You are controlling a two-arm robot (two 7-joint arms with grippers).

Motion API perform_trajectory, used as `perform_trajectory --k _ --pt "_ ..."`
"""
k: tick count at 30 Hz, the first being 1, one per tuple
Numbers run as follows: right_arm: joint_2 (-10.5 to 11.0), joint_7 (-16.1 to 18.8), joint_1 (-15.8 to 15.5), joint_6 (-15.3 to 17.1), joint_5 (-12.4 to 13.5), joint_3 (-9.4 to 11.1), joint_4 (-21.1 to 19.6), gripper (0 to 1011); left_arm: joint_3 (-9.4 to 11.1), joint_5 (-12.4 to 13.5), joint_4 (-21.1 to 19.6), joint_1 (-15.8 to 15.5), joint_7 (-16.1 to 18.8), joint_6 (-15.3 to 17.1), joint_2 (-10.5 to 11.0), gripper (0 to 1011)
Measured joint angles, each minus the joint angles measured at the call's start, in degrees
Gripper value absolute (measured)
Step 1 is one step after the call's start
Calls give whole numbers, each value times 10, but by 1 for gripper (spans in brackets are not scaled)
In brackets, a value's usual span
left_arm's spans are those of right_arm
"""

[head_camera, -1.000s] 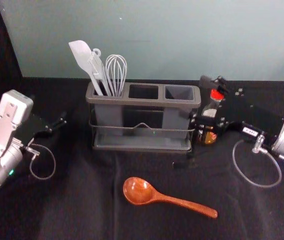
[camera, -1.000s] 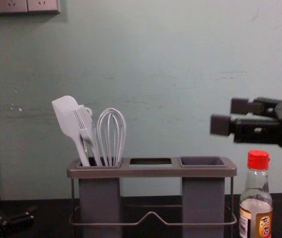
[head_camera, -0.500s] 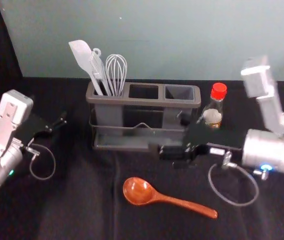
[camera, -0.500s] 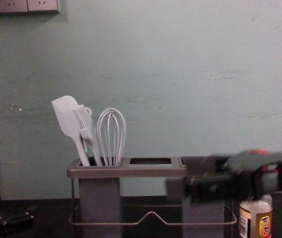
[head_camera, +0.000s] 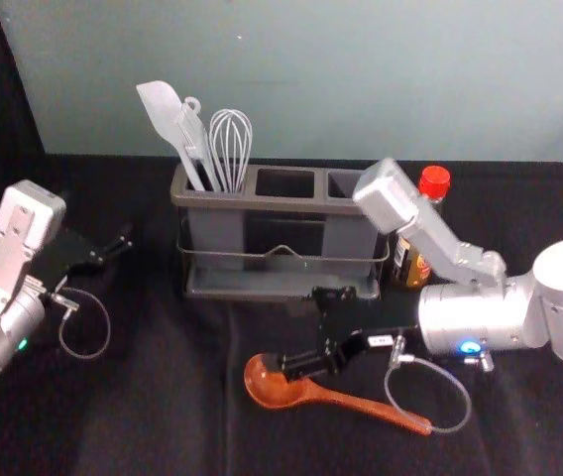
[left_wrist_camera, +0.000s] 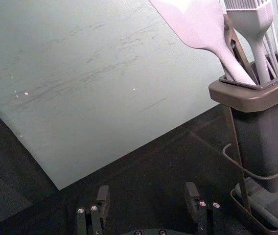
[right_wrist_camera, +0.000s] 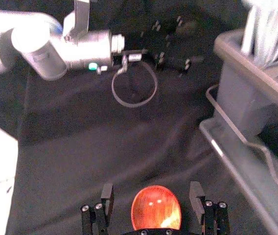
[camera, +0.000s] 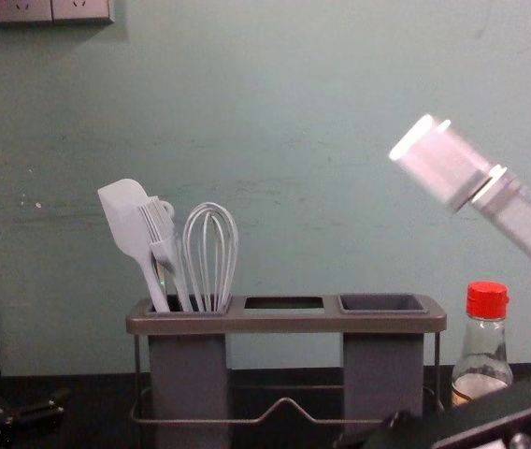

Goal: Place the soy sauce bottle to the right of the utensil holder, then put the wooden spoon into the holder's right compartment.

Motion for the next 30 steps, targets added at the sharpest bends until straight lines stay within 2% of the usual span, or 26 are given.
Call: perform_trajectory --k 1,4,7,14,19,30 --pt "-2 3 8 4 -7 -13 7 1000 0 0 0 0 0 0 0 1005" --pt "-4 7 21 8 -20 -30 14 1000 0 0 0 0 0 0 0 1005" --pt "-8 19 41 12 -37 -58 29 1000 0 0 0 0 0 0 0 1005" --pt "-16 37 68 15 -64 -94 52 1000 0 0 0 0 0 0 0 1005" --pt "-24 46 78 16 -73 -108 66 1000 0 0 0 0 0 0 0 1005" --pt "-37 49 89 12 -92 -122 89 1000 0 0 0 0 0 0 0 1005"
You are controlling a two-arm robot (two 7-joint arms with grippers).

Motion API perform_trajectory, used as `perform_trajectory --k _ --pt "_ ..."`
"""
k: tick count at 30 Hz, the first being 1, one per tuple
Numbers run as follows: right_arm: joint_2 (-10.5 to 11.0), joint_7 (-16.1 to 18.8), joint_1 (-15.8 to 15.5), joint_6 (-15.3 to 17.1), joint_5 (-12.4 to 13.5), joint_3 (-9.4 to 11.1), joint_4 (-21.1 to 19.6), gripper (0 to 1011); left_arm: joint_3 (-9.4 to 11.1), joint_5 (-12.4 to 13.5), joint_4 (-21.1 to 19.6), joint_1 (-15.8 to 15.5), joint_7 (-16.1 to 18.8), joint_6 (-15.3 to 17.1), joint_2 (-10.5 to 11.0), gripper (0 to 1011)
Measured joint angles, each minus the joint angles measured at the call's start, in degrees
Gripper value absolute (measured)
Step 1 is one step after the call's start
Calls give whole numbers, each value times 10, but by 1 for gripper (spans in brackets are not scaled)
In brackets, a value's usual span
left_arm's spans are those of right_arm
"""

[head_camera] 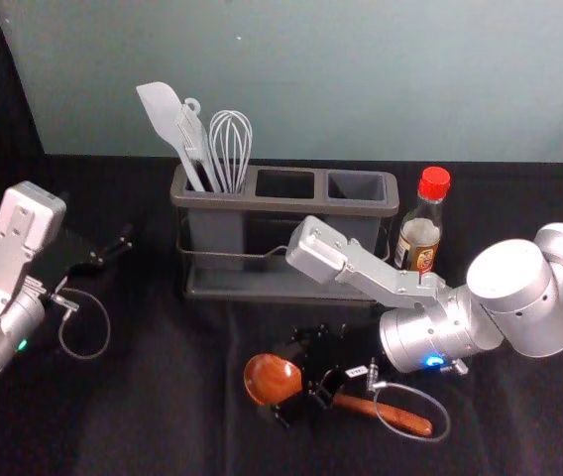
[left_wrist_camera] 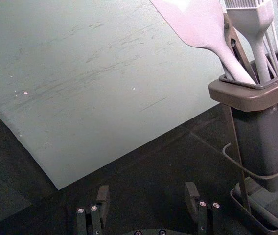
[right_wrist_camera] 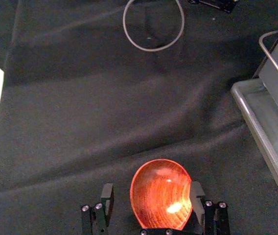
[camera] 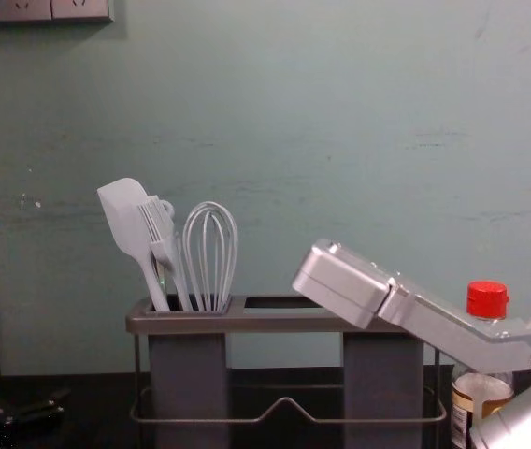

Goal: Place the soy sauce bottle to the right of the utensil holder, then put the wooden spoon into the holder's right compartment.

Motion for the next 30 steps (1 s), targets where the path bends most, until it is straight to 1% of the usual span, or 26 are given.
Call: perform_trajectory --k 16,30 --pt "-17 3 7 -10 -28 -7 21 1000 0 0 0 0 0 0 0 1005" --pt "-16 1 2 -12 -39 2 16 1000 0 0 0 0 0 0 0 1005"
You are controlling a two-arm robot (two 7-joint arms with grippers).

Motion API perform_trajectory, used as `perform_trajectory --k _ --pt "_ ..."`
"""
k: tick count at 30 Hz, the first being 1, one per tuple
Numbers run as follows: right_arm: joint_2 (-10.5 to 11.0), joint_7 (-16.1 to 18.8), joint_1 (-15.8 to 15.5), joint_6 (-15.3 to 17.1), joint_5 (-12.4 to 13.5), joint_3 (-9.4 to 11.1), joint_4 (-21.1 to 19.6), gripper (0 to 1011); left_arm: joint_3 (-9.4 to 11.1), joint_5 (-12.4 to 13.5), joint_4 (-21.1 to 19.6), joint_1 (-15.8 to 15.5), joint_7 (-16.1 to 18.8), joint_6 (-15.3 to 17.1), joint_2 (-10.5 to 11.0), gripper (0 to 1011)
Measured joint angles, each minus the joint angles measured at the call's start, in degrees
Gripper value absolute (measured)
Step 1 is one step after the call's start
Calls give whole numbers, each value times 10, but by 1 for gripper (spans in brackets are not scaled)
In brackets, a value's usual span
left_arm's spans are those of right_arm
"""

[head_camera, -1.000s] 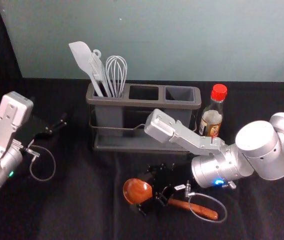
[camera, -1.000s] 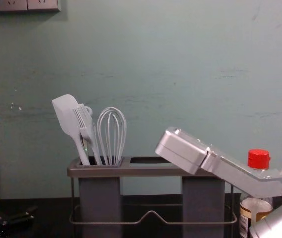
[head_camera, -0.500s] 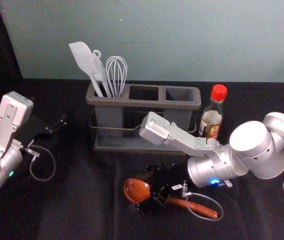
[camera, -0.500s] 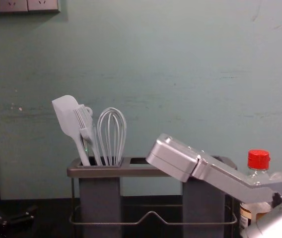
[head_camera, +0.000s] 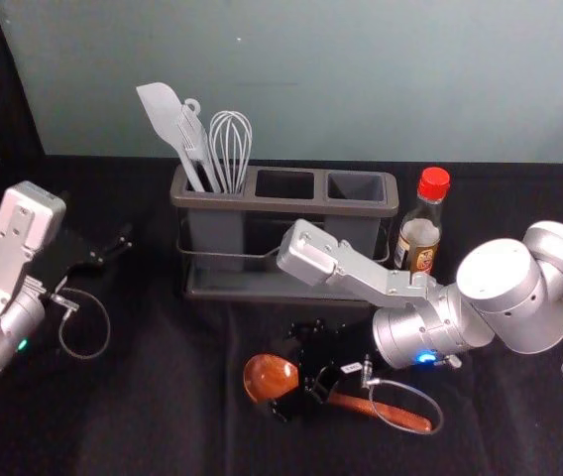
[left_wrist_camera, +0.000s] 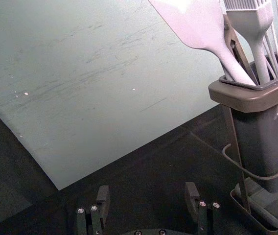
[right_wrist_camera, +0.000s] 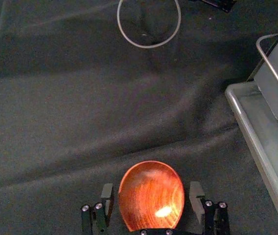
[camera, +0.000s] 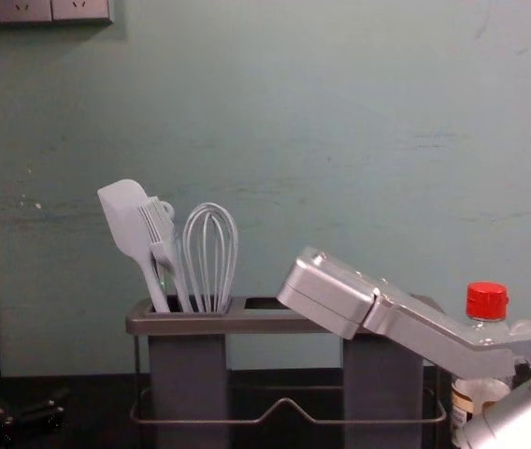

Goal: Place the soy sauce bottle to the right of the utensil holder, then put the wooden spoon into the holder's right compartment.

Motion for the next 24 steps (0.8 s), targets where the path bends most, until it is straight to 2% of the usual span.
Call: perform_trajectory --k 24 --pt "-17 7 -1 -7 -14 1 26 1000 0 0 0 0 0 0 0 1005"
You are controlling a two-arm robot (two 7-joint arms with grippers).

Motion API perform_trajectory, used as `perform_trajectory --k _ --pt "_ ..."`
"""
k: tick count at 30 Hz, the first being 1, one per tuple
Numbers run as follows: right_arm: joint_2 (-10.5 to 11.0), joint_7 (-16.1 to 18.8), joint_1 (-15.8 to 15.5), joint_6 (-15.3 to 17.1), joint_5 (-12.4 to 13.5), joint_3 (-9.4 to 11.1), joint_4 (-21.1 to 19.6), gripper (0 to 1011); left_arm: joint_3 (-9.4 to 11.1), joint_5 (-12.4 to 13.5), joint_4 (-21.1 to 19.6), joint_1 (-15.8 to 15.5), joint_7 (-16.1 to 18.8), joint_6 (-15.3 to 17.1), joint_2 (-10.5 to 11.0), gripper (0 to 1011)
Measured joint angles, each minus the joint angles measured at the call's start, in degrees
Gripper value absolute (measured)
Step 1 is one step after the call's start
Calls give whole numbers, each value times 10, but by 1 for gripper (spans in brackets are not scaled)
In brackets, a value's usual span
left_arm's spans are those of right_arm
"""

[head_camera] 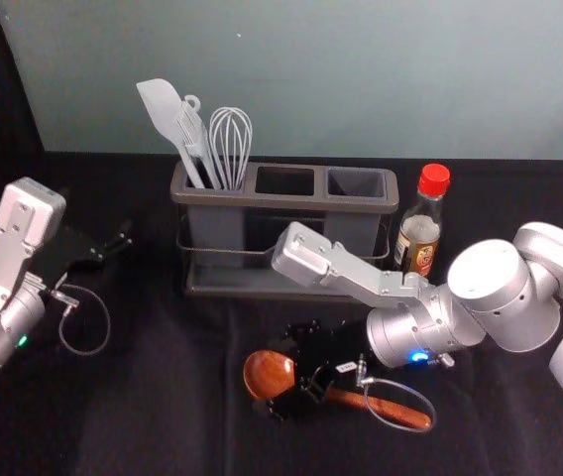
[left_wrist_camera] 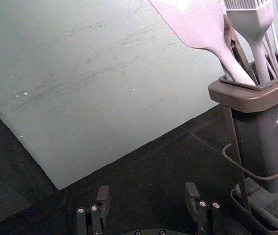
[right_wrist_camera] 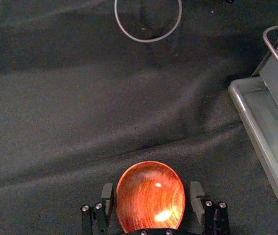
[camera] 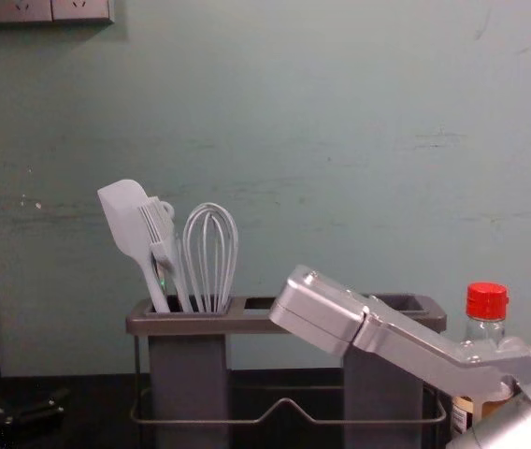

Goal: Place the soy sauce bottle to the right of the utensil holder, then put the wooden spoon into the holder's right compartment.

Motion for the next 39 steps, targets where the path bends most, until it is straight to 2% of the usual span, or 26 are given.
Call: perform_trajectory --k 18,26,35,38,39 --pt "-1 -2 -1 -3 -1 1 1 1000 0 0 0 0 0 0 0 1005" --pt "-1 -2 -1 -2 -1 0 1 839 0 0 0 0 0 0 0 1005" --pt "0 -2 -1 -1 0 0 0 837 0 0 0 0 0 0 0 1005" --pt "8 -13 -12 -20 4 15 -20 837 0 0 0 0 0 0 0 1005" --pt "14 -23 -20 -35 7 27 -33 837 0 0 0 0 0 0 0 1005"
